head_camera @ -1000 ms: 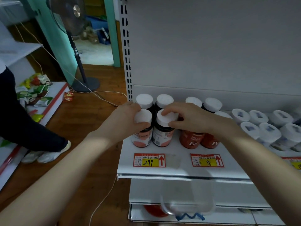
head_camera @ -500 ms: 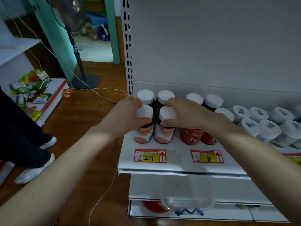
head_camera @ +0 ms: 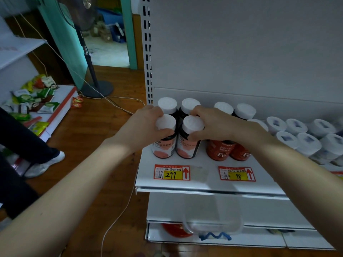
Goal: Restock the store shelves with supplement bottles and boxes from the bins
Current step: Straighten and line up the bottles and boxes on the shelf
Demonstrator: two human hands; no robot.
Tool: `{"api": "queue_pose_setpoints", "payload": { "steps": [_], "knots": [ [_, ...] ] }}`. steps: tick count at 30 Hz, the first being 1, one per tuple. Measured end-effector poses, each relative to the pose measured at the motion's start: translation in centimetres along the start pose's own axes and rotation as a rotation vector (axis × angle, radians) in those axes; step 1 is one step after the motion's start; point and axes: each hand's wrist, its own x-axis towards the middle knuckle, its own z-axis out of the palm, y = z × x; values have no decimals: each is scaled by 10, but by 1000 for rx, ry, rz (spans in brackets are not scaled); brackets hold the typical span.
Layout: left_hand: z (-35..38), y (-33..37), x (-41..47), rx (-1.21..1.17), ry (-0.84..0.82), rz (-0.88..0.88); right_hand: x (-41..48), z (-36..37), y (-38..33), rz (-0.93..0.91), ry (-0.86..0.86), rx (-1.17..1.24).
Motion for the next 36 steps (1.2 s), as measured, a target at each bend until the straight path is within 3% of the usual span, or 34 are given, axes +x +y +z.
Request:
{"api": "queue_pose_setpoints", "payload": {
  "steps": [19,26,31,36],
  "knots": [
    [-7,-12,12,-99,-30,-14,-2,-6,-1,-79,-74,-20],
    [-6,-16,14,-156,-16,-34,-2,3,-15,5,45,-93],
    [-6,-19,15,-185,-34,-48,-1,-3,-14,-81,-62,-60],
    [-5,-21,17,-204,-35,-41,3,-4,-7,-61,-19,-78]
  ]
}}
